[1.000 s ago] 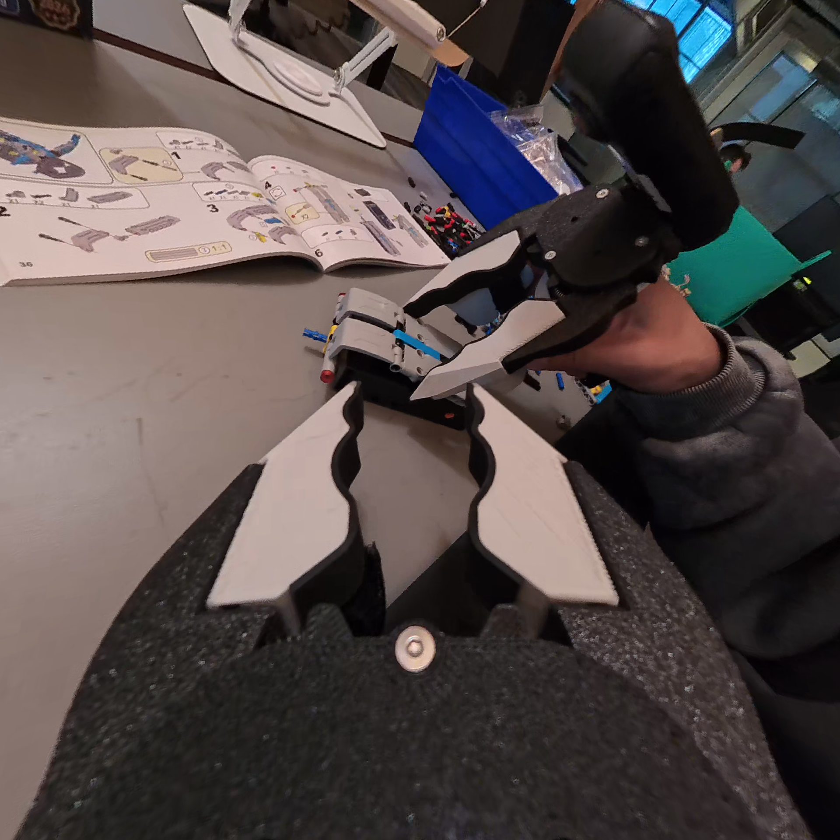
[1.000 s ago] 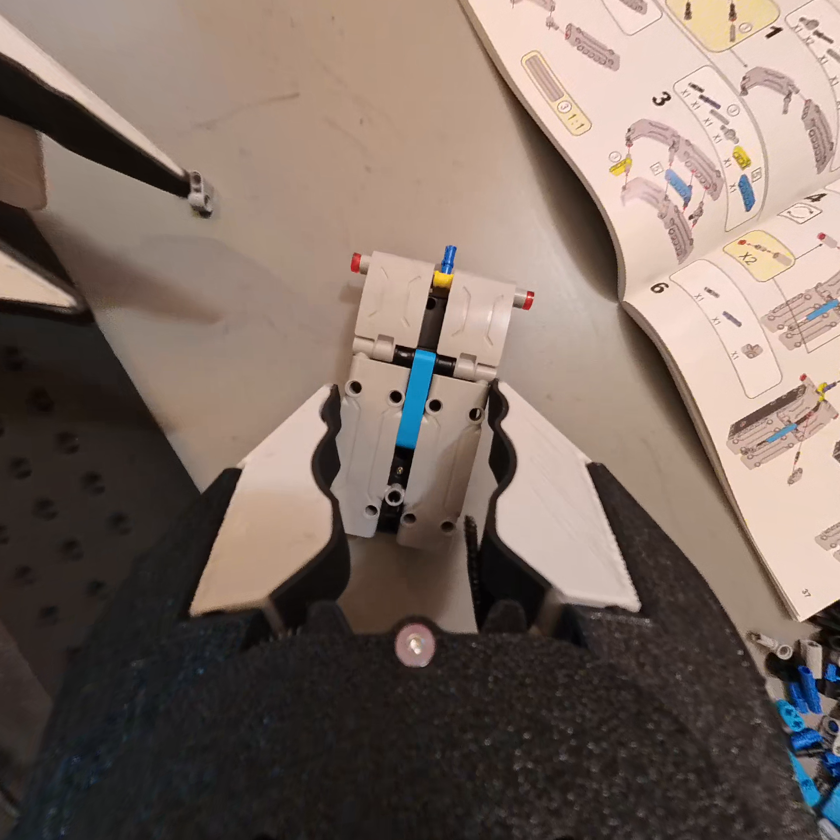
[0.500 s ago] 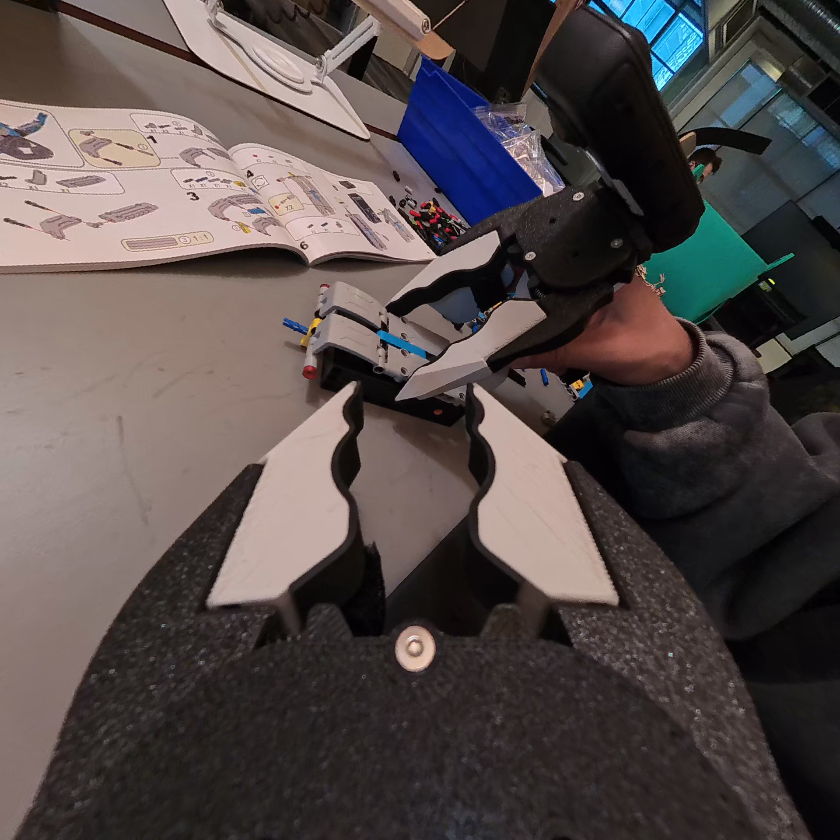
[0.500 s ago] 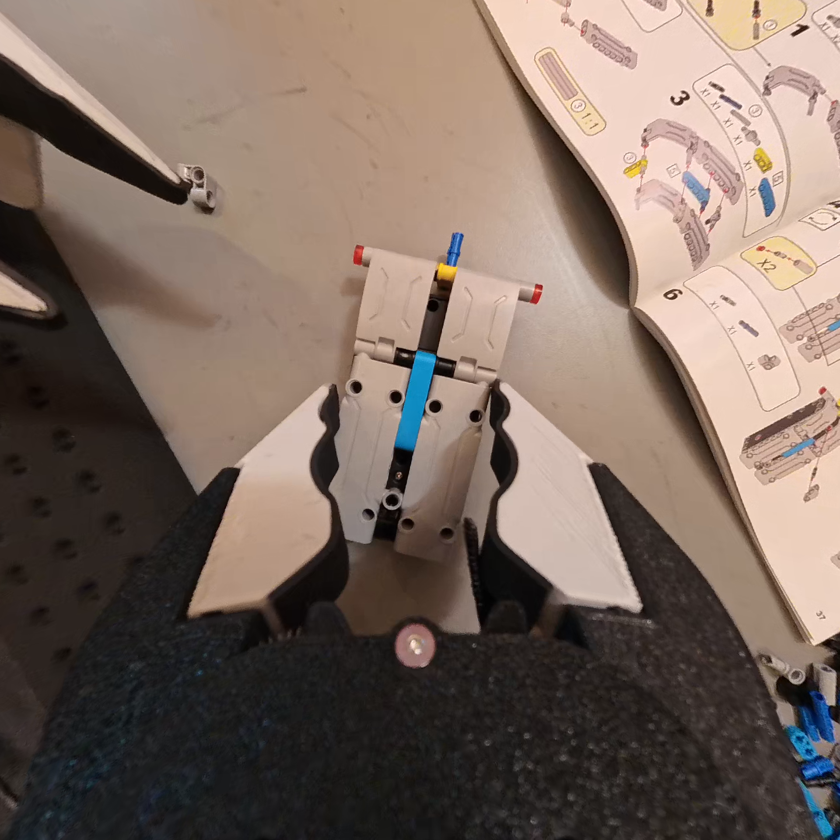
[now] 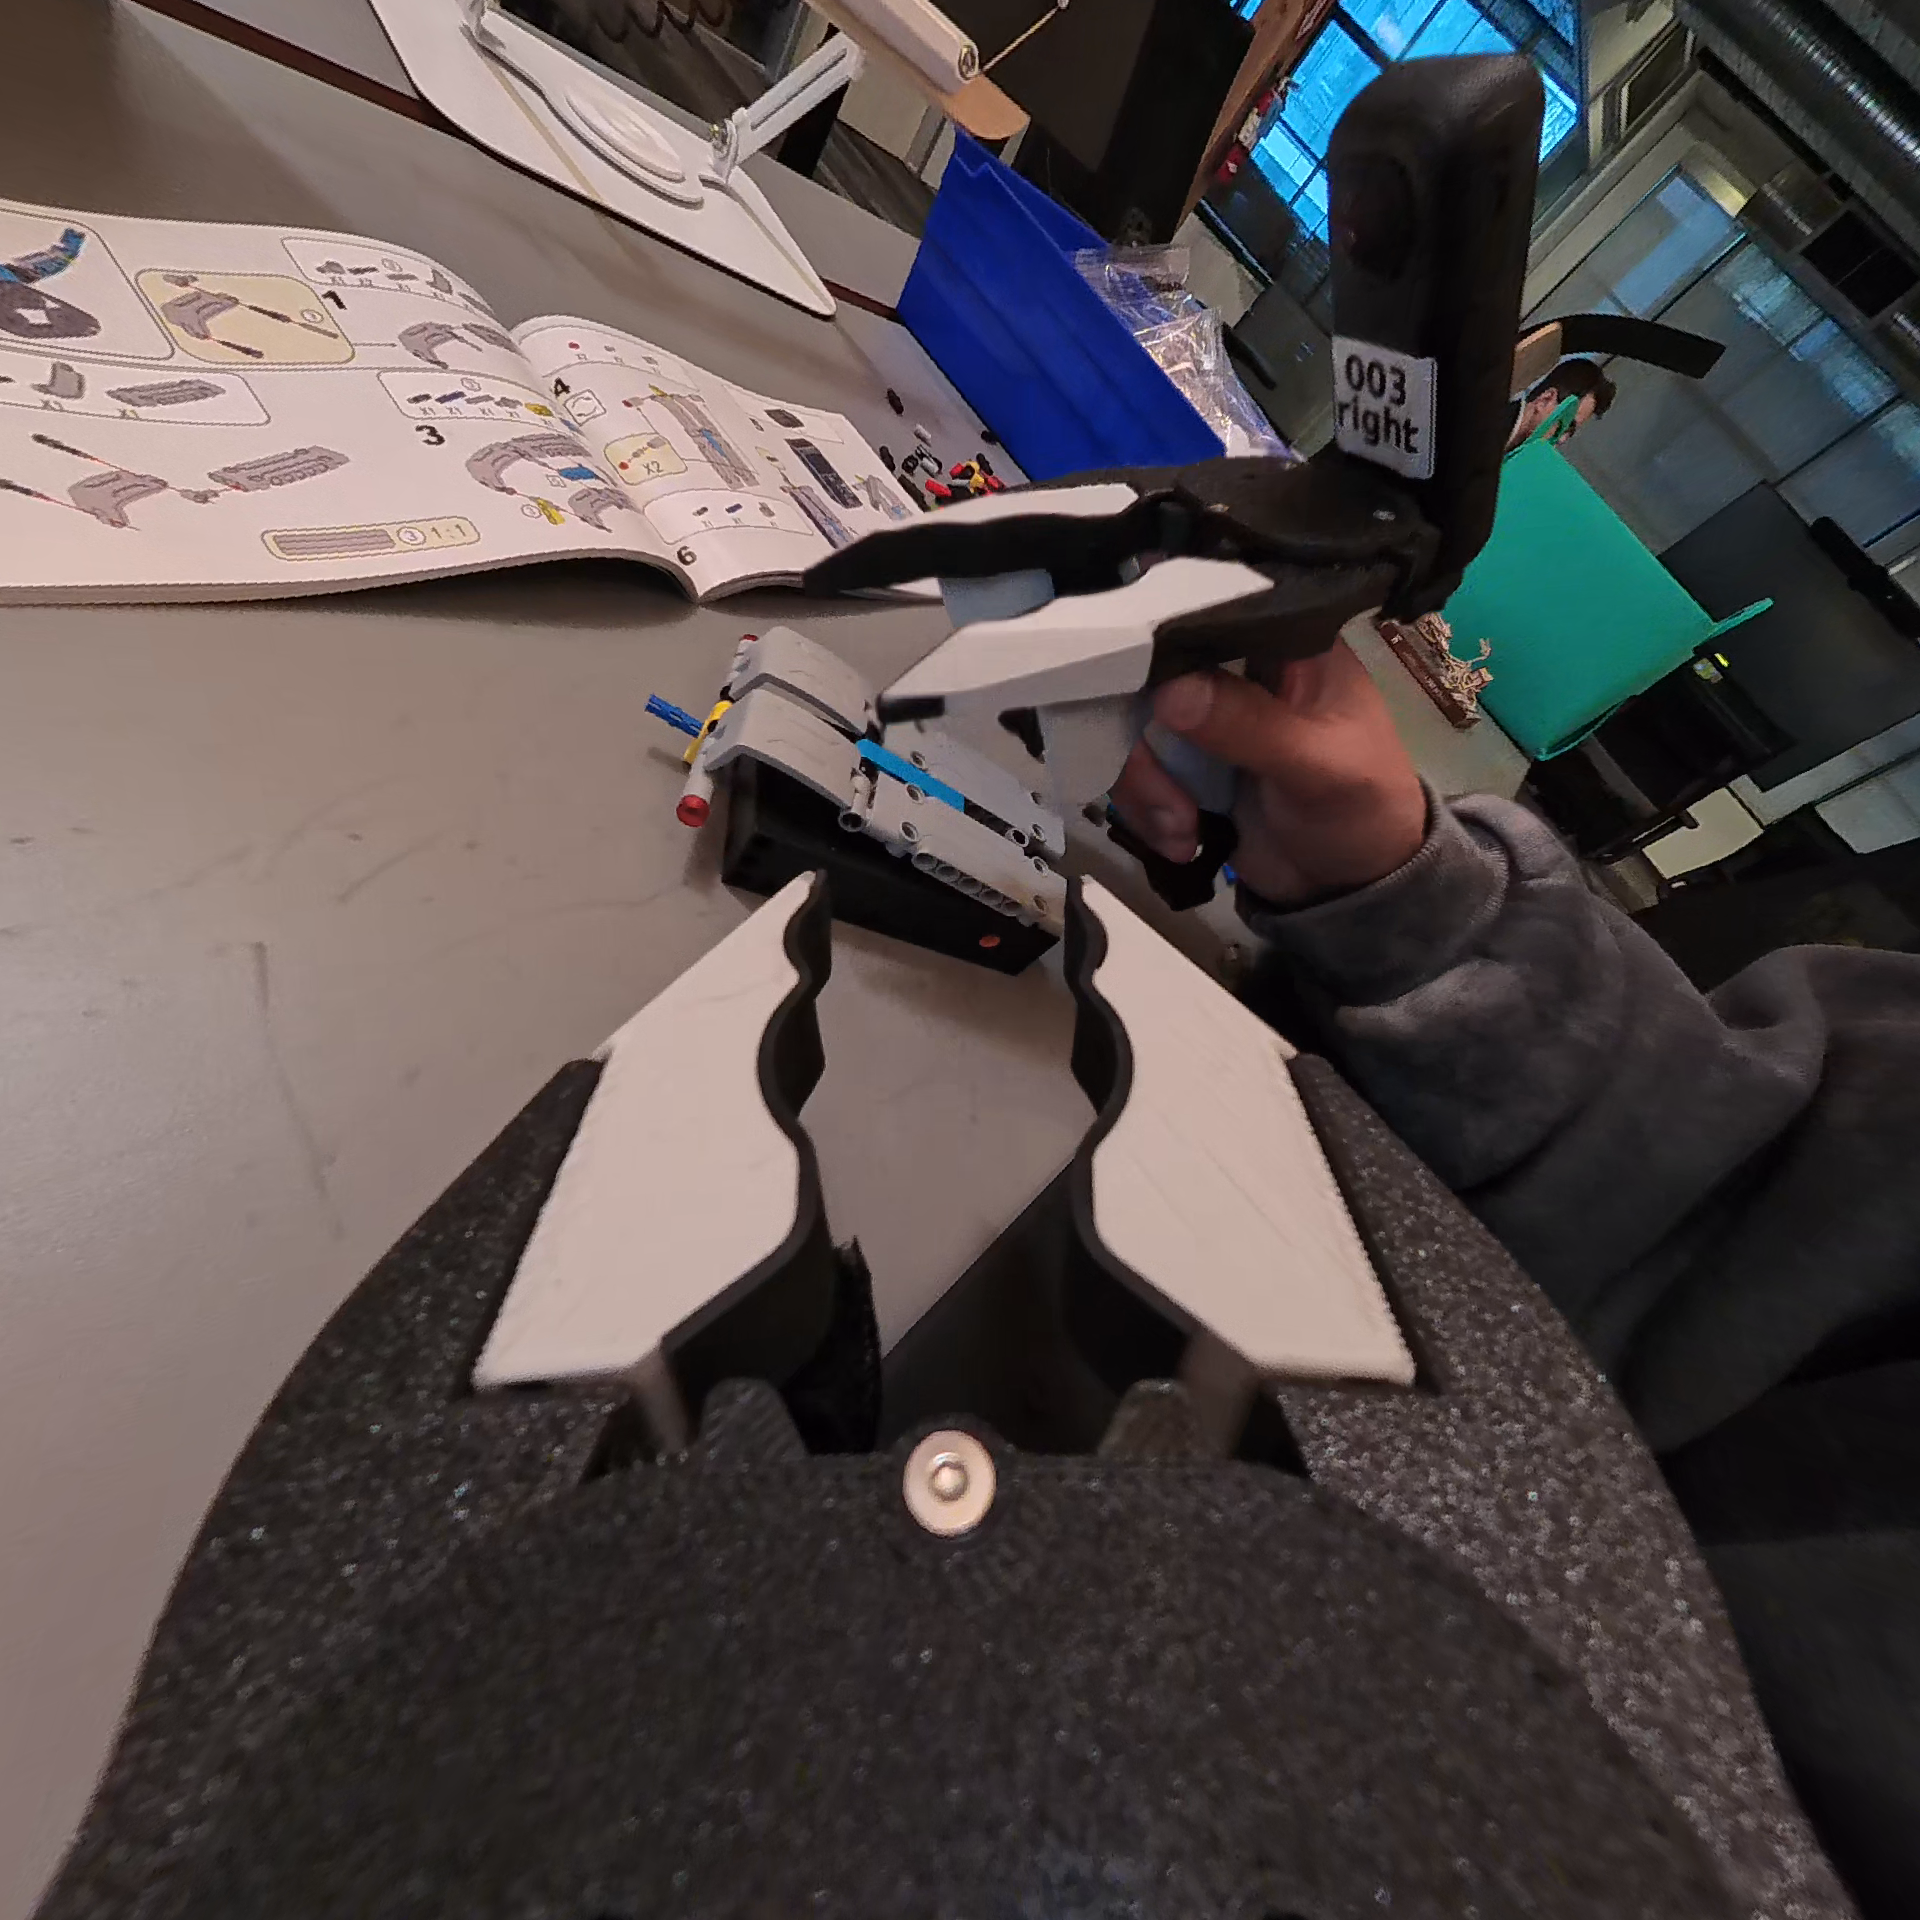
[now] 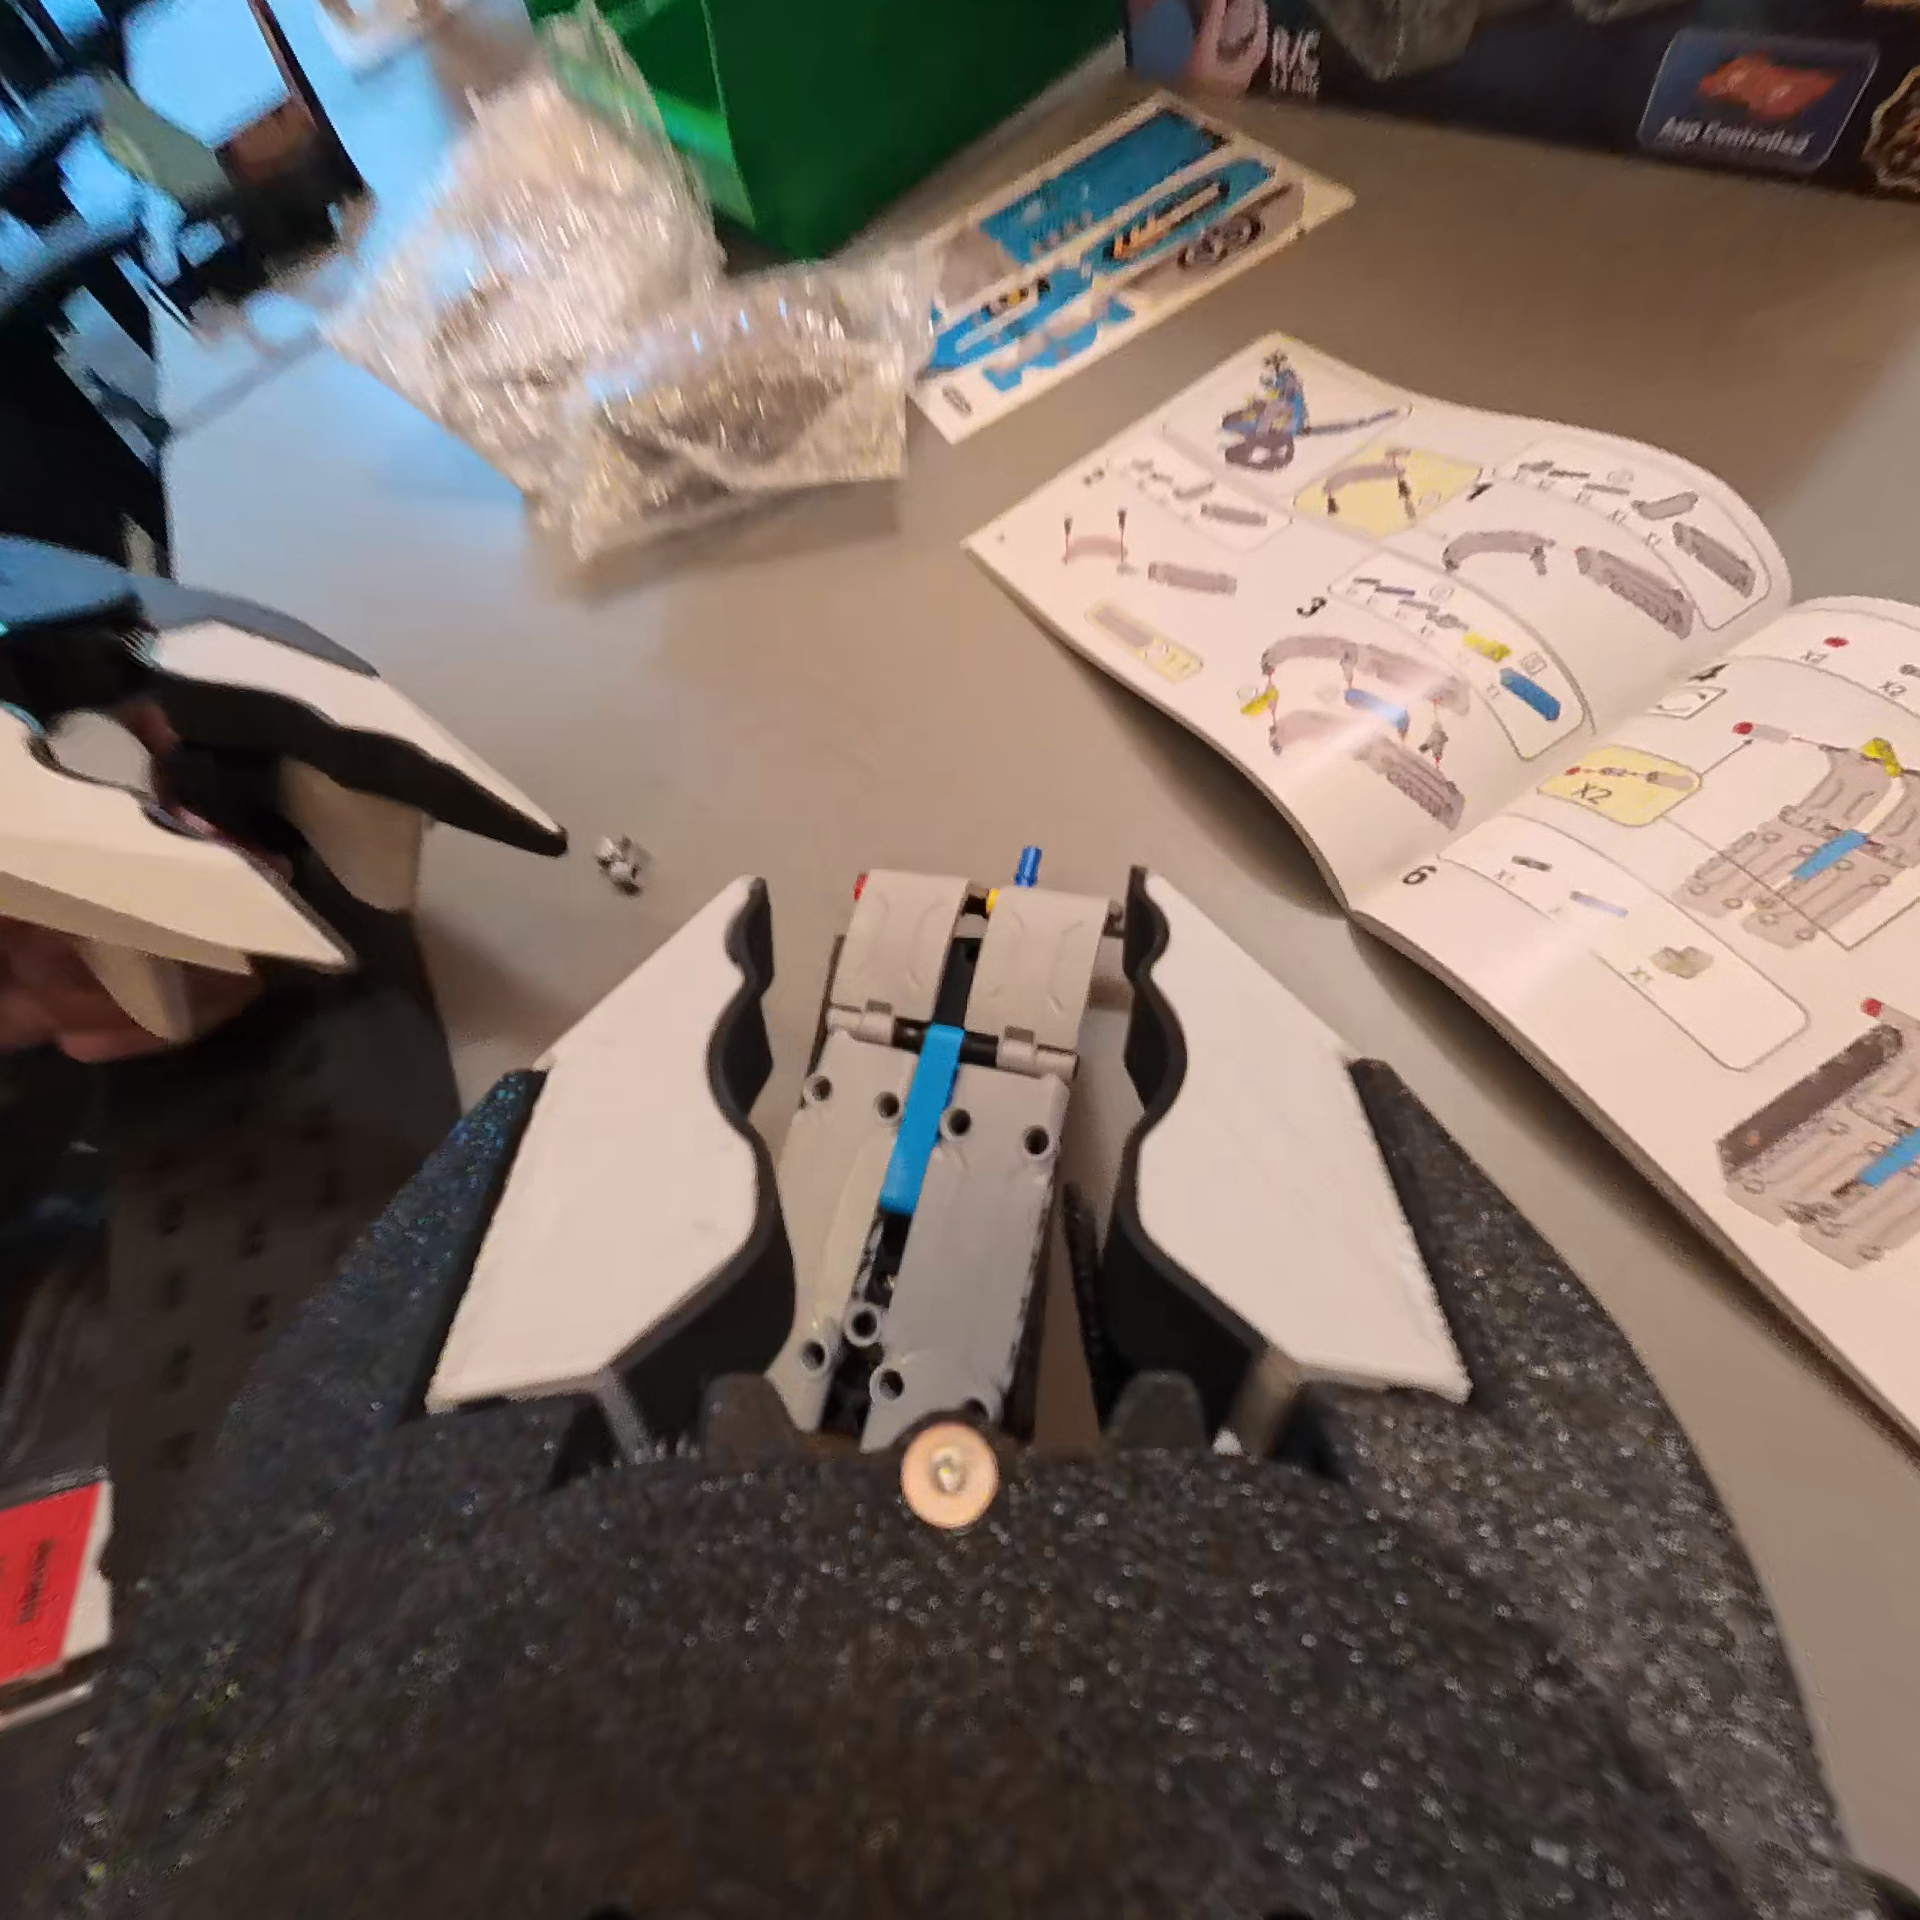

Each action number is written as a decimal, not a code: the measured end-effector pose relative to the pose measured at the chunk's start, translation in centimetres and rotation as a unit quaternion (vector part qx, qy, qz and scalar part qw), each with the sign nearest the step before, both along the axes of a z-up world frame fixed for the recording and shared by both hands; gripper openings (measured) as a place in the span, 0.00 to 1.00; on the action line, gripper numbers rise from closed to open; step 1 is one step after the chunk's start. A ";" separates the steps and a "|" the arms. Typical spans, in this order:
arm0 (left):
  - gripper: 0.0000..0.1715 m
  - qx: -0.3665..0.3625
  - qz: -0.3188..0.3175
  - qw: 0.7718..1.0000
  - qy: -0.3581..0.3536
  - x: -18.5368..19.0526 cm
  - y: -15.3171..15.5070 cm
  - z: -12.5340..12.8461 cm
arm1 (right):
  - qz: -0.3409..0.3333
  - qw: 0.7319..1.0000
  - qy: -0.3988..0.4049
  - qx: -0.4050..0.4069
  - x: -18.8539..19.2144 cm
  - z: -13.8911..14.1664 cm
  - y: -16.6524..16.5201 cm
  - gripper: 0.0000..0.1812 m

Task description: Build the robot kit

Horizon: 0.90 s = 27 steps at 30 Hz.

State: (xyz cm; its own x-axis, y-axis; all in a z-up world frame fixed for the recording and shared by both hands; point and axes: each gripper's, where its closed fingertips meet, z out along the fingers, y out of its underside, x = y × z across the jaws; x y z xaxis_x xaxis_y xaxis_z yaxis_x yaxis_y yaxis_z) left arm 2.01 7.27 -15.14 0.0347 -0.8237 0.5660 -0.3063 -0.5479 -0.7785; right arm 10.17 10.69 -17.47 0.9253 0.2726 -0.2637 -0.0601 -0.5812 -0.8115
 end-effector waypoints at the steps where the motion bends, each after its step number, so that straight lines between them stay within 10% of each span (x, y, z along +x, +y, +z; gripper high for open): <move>1: 0.26 0.000 0.000 1.000 0.001 0.0 0.0 0.0 | -0.002 1.000 0.013 0.011 -0.1 0.3 0.1 0.37; 27: 0.26 0.006 -0.002 1.000 0.012 0.1 -0.1 -0.3 | -0.004 0.999 -0.031 0.030 -0.2 0.4 0.1 0.30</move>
State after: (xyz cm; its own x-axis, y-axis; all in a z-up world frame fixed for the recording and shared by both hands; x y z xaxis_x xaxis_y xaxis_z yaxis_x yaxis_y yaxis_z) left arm 2.14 7.12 -15.48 0.0440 -0.8301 0.5558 -0.3268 -0.5377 -0.7772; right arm 10.01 10.83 -17.03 0.9415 0.2794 -0.1885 -0.0123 -0.5304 -0.8476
